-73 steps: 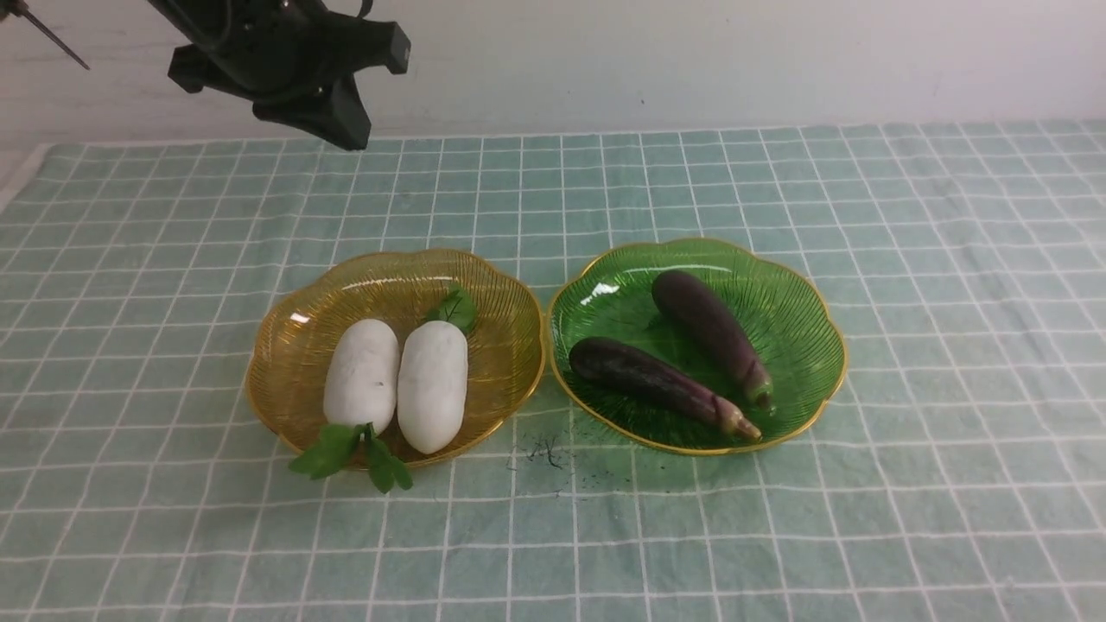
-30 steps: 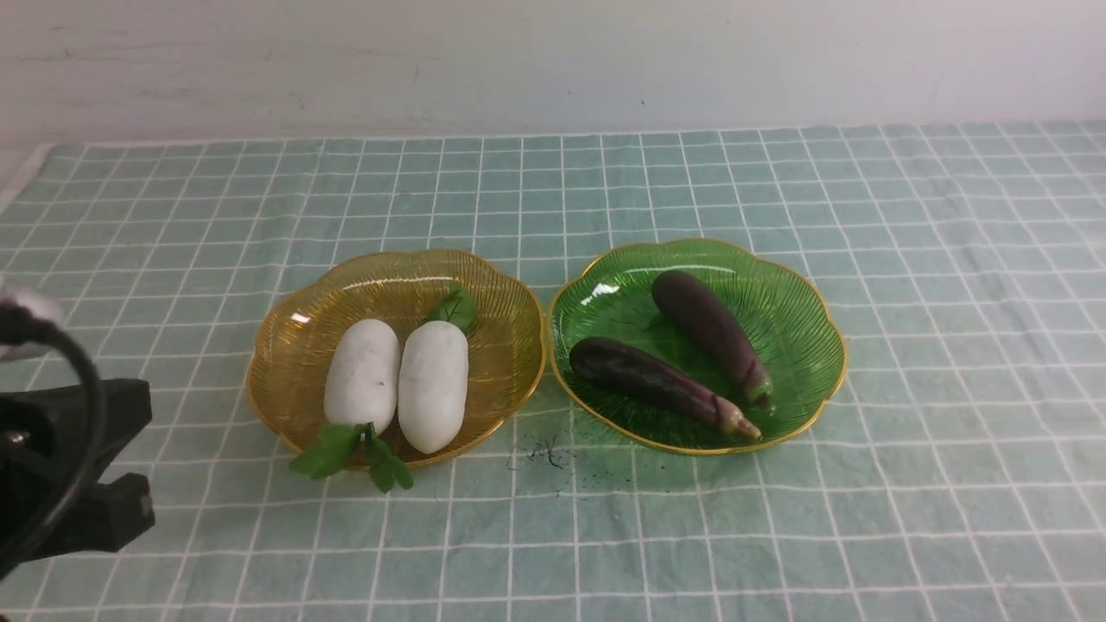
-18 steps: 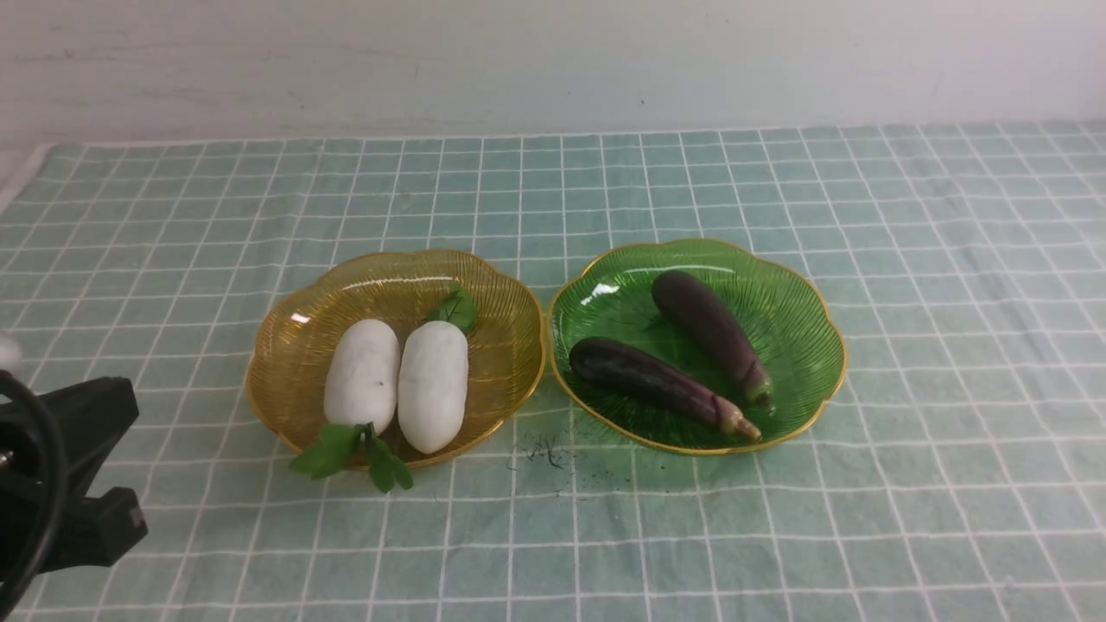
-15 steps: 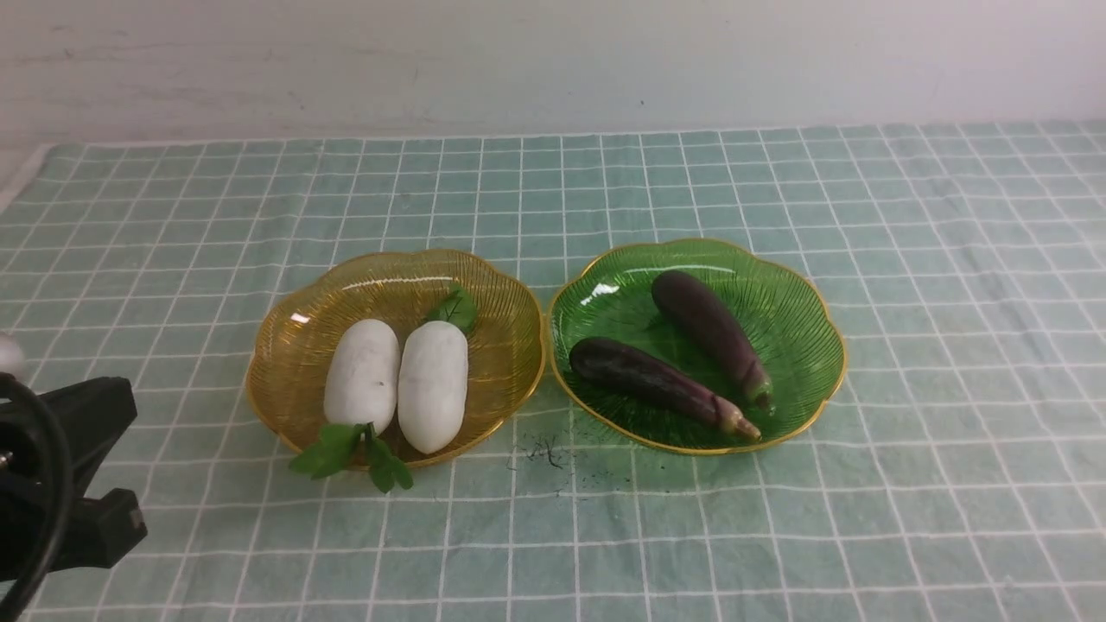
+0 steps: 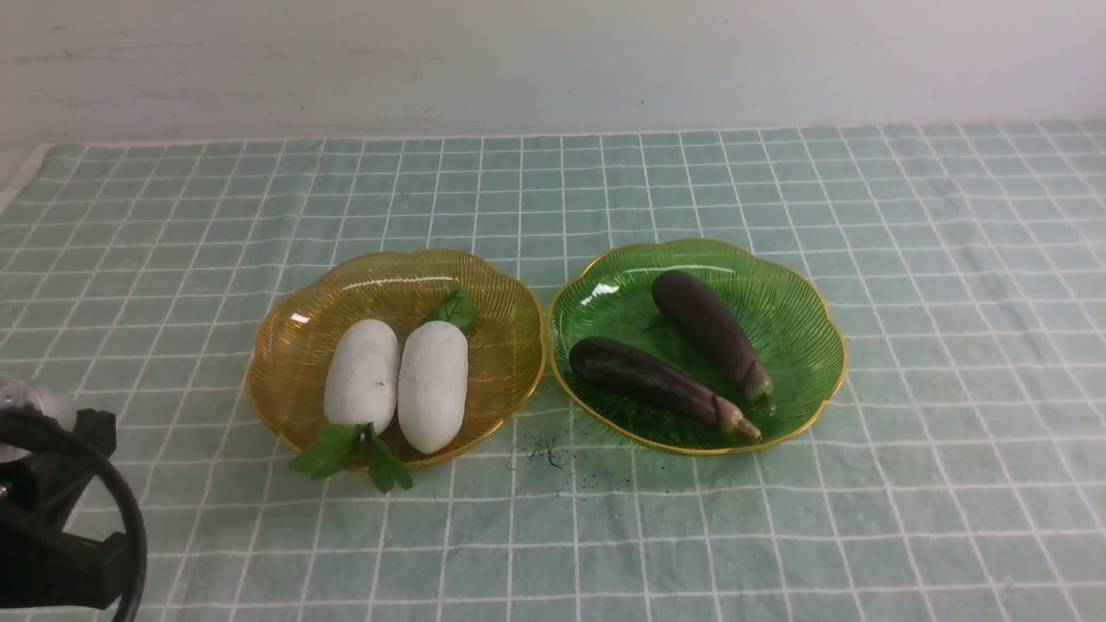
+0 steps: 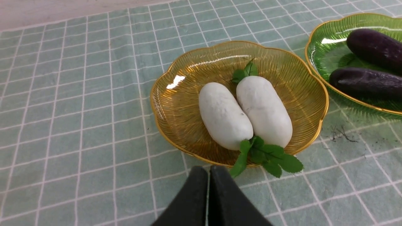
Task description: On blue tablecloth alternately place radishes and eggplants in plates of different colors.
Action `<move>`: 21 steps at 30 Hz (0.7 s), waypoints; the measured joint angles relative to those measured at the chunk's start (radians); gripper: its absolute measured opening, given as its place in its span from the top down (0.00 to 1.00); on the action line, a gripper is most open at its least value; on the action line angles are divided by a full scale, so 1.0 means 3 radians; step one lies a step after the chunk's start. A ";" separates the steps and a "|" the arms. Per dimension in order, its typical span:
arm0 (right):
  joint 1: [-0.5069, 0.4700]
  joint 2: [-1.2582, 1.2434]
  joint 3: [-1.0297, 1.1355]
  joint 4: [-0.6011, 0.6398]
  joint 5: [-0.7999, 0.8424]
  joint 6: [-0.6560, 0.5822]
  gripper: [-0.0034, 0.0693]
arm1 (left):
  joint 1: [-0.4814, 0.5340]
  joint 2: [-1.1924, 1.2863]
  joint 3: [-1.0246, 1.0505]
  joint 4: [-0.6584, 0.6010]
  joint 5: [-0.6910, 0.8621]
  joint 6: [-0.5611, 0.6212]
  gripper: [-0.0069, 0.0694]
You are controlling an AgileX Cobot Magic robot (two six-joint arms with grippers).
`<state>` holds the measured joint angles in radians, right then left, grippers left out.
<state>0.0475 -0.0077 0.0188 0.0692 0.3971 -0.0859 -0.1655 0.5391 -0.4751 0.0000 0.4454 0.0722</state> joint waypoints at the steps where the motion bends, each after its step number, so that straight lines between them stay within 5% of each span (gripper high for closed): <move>1: 0.0000 0.0000 0.0000 -0.0004 0.0002 0.0000 0.97 | 0.0023 -0.0008 0.0000 0.0027 0.0000 -0.0032 0.92; 9: 0.0000 0.0000 0.0000 -0.0006 -0.0001 0.0000 0.97 | 0.0342 -0.0356 0.0376 0.0108 -0.0292 -0.0169 0.92; 21: 0.0000 0.0000 0.0000 -0.0006 -0.0001 0.0000 0.97 | 0.0369 -0.1765 0.1495 0.0108 -0.0358 -0.0175 0.92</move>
<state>0.0475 -0.0077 0.0188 0.0674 0.3970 -0.0859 -0.0549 0.0097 -0.0267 0.0324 0.3379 0.0197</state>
